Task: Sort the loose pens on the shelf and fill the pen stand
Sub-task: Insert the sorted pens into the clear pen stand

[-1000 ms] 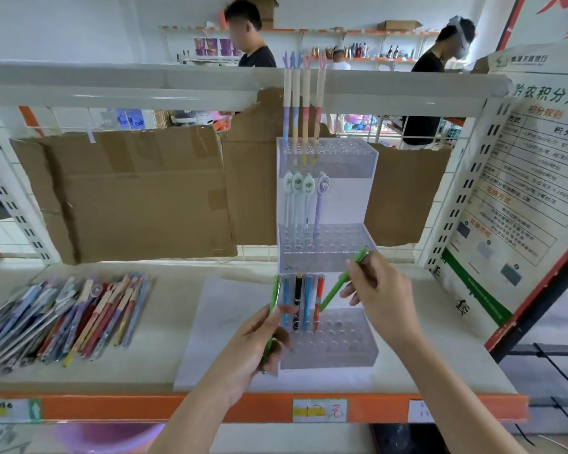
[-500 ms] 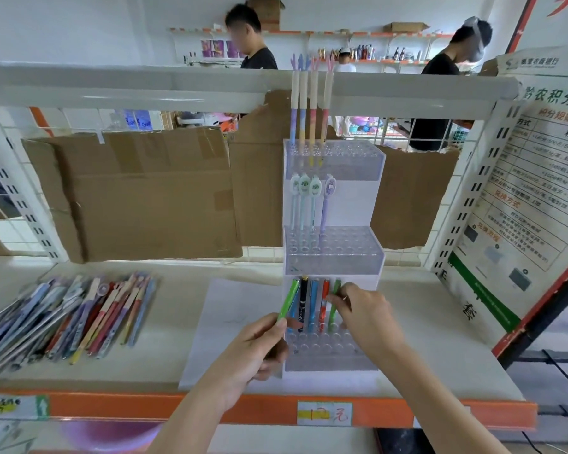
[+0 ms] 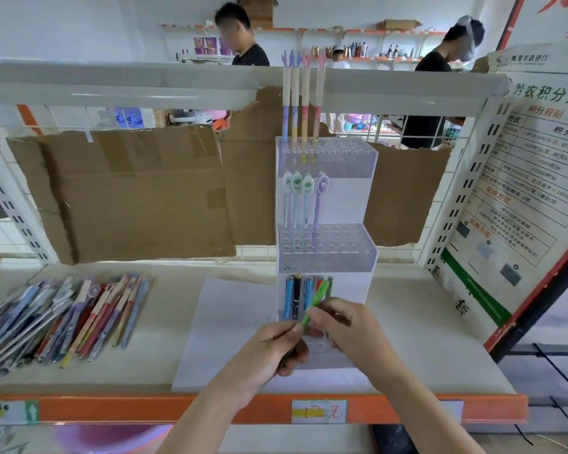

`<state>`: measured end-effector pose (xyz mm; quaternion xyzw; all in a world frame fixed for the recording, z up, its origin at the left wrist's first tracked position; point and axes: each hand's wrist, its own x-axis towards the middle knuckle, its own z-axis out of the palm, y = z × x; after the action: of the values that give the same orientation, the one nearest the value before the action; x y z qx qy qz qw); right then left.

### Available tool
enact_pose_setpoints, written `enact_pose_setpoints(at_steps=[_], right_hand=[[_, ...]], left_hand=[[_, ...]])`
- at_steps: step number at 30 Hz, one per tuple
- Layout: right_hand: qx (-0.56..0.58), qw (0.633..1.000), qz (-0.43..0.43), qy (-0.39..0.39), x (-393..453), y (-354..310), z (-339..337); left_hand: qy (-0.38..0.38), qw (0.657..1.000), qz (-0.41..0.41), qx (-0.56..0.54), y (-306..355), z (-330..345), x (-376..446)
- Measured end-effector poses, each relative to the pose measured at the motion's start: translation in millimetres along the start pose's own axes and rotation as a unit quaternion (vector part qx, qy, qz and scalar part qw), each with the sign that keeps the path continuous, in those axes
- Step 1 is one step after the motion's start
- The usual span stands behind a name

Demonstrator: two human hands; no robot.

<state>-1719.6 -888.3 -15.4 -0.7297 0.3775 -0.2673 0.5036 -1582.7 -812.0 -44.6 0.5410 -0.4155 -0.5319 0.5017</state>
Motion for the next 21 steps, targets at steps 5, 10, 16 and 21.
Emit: enact_pose_setpoints(at_steps=[5, 10, 16, 21], right_hand=[[-0.008, 0.999, -0.009, 0.037, 3.2, 3.3, -9.2], [0.017, 0.982, -0.07, 0.174, 11.9, -6.8, -41.8], [-0.141, 0.974, -0.079, 0.157, 29.6, 6.8, -46.0], [-0.168, 0.976, -0.069, 0.12, 37.1, 22.2, -34.0]], left_hand=[[0.018, 1.0, -0.01, 0.023, 0.1, 4.6, 2.9], [0.062, 0.992, 0.001, 0.106, -1.5, -2.8, 2.5], [0.116, 0.937, 0.062, 0.325, -7.6, -13.7, 1.6], [0.18, 0.87, 0.092, 0.449, -17.2, -25.7, -3.6]])
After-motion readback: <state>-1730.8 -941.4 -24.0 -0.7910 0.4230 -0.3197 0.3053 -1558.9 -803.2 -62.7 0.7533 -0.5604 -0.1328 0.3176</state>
